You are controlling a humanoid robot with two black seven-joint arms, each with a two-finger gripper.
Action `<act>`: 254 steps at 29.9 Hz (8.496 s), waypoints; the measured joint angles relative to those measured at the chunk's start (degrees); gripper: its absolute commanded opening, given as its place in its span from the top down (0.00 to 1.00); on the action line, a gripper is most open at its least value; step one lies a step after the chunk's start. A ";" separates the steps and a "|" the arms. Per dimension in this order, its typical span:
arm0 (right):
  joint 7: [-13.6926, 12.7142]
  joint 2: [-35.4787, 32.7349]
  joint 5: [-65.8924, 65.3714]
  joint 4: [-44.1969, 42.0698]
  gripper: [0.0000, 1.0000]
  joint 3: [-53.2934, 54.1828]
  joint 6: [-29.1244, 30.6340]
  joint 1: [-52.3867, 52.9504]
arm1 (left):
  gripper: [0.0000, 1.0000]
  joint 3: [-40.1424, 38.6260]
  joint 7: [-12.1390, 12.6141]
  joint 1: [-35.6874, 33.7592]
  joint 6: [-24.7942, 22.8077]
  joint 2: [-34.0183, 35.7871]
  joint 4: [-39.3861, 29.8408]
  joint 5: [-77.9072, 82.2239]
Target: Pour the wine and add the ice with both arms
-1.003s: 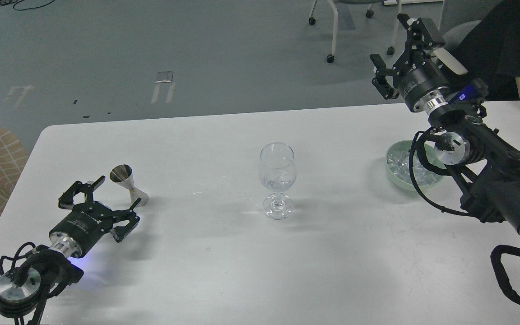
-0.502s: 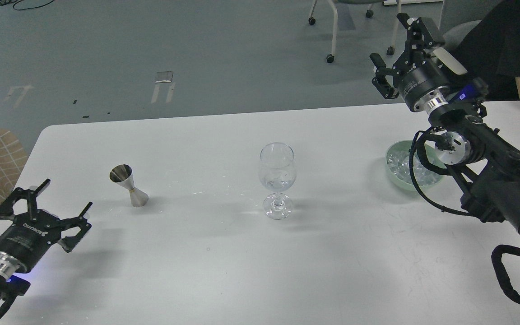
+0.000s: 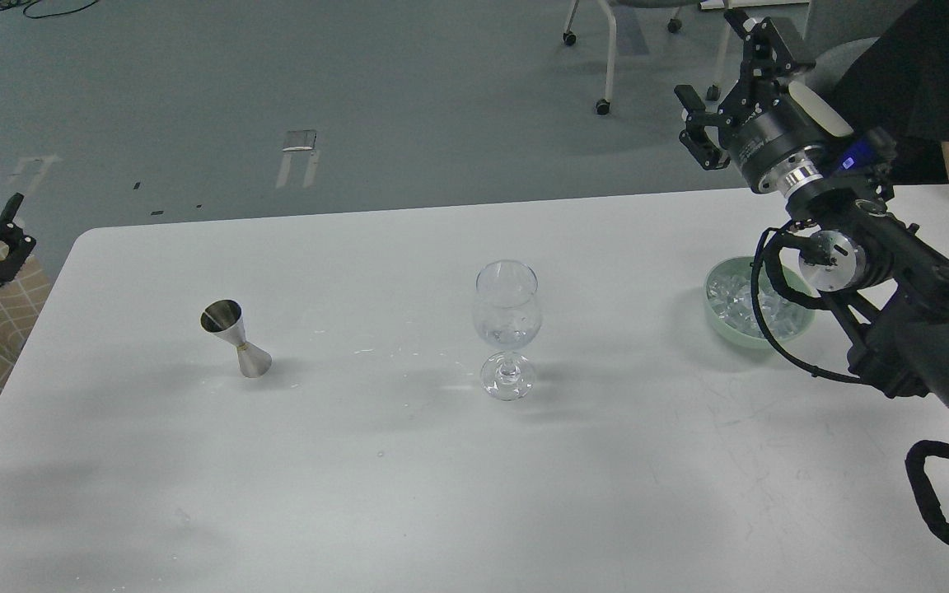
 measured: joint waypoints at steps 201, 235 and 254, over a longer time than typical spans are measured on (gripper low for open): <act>1.46 -28.36 -74.51 37.69 0.90 -38.37 -12.12 18.24 | 0.02 22.88 -12.77 -6.18 0.02 -7.10 1.12 1.16; 1.71 -14.57 -74.35 37.61 0.83 -38.57 3.05 20.22 | 0.02 22.97 -12.73 -6.12 0.03 -7.09 0.69 1.16; 1.63 -13.58 -74.72 37.20 0.63 -40.43 3.43 20.79 | 0.02 22.96 -12.59 -6.13 0.03 -6.91 0.69 1.16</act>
